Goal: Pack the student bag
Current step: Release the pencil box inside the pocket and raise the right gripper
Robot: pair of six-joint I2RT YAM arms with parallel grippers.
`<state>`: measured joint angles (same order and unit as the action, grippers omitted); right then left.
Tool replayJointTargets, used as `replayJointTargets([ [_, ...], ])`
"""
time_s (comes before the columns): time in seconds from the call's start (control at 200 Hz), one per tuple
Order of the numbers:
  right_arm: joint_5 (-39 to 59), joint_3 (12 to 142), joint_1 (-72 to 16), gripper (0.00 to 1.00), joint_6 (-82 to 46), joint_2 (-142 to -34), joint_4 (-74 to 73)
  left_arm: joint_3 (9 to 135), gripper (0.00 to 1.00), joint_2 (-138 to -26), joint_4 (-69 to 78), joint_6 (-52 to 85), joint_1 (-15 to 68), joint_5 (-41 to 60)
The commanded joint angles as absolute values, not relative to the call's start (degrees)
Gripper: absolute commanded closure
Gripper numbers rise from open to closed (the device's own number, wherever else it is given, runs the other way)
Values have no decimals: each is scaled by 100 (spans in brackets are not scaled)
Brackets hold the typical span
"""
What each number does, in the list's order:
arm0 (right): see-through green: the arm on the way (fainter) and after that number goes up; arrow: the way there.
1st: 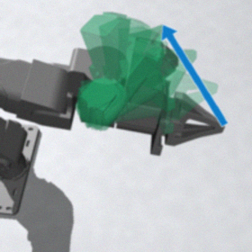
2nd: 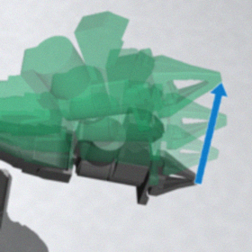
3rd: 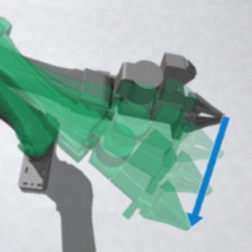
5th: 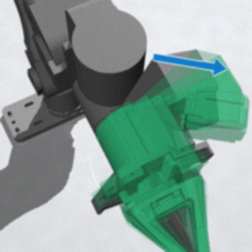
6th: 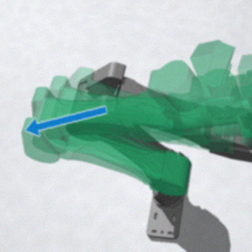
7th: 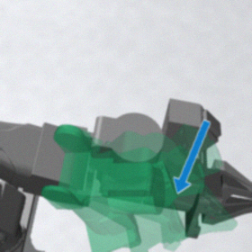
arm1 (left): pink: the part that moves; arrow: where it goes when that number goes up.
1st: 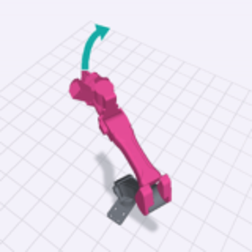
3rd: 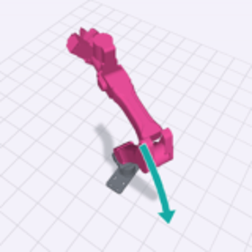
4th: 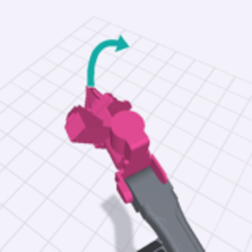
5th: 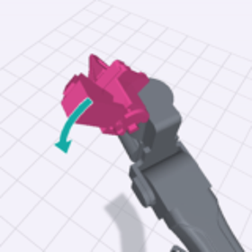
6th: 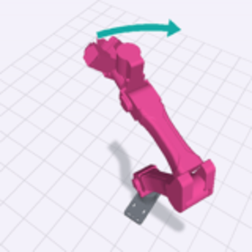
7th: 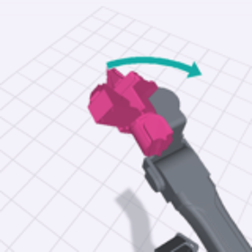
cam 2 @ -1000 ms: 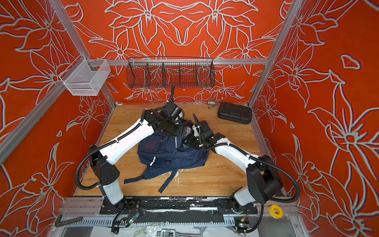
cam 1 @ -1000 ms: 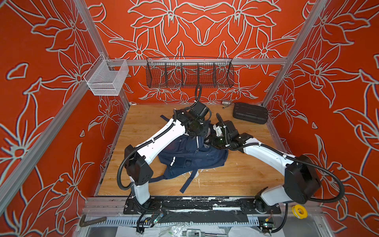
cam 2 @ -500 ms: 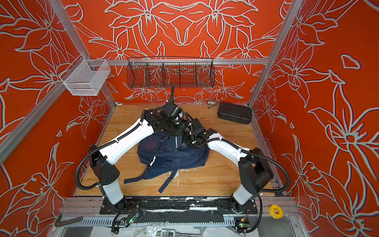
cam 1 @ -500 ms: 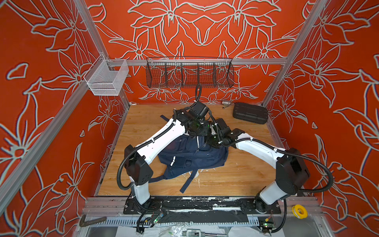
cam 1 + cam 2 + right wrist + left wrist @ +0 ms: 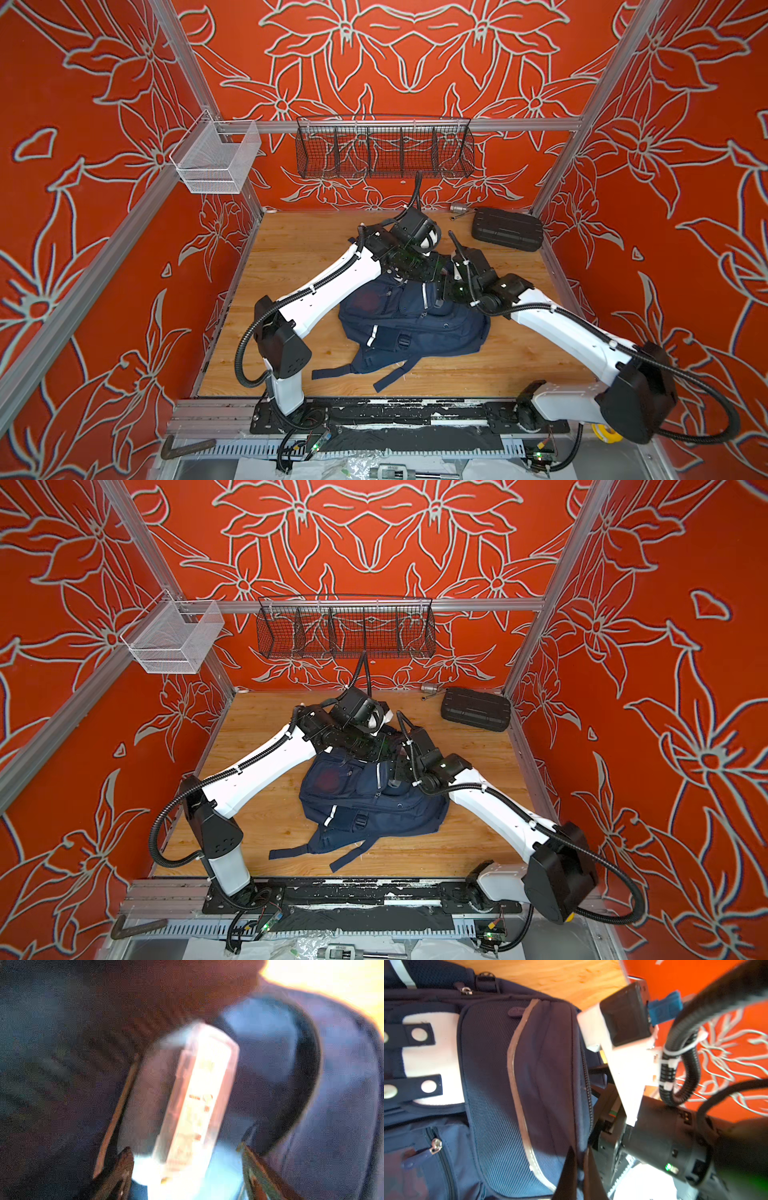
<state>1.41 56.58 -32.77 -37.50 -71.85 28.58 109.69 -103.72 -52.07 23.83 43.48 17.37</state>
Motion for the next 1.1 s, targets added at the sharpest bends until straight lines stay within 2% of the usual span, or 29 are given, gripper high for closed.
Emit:
replayJointTargets([
  [0.0, 166, 5459, -2995, 19, -3306, -6361, 2649, 11092, 95, -10536, -5098, 2320, 4002, 703],
  [0.1, 1011, 5000, -2765, 21, -3106, -6023, 1733, 11047, 99, -10534, -5006, 2432, 4000, 537],
  [0.17, 1256, 4930, -2742, 22, -2971, -6059, 1481, 11054, 100, -10538, -4933, 2462, 3991, 539],
  [0.235, 1196, 5098, -2736, 22, -2871, -6253, 1741, 11093, 100, -10550, -4930, 2491, 3986, 517],
  [0.355, 510, 5555, -2704, 22, -2830, -6665, 2677, 11096, 100, -10501, -4936, 2488, 3965, 426],
  [0.621, 1354, 5423, -2434, 22, -3101, -6459, 1226, 10937, 100, -10351, -5119, 2691, 3781, -174],
  [0.781, 1419, 5894, -2133, 22, -2957, -6659, 1909, 10406, 100, -10010, -4636, 2792, 3570, -9],
  [0.856, 1521, 5941, -1912, 22, -2933, -6722, 2084, 10345, 85, -10058, -4387, 2612, 3572, 529],
  [0.961, 1547, 5880, -1651, 23, -2970, -6692, 2220, 10694, 53, -10364, -4508, 2128, 3650, 1145],
  [1.021, 1557, 5871, -1563, 23, -2933, -6654, 2303, 11002, 45, -10498, -4772, 1616, 3745, 1048],
  [1.091, 1536, 5863, -1538, 24, -2847, -6594, 2390, 11233, 42, -10519, -4996, 918, 3808, 840],
])
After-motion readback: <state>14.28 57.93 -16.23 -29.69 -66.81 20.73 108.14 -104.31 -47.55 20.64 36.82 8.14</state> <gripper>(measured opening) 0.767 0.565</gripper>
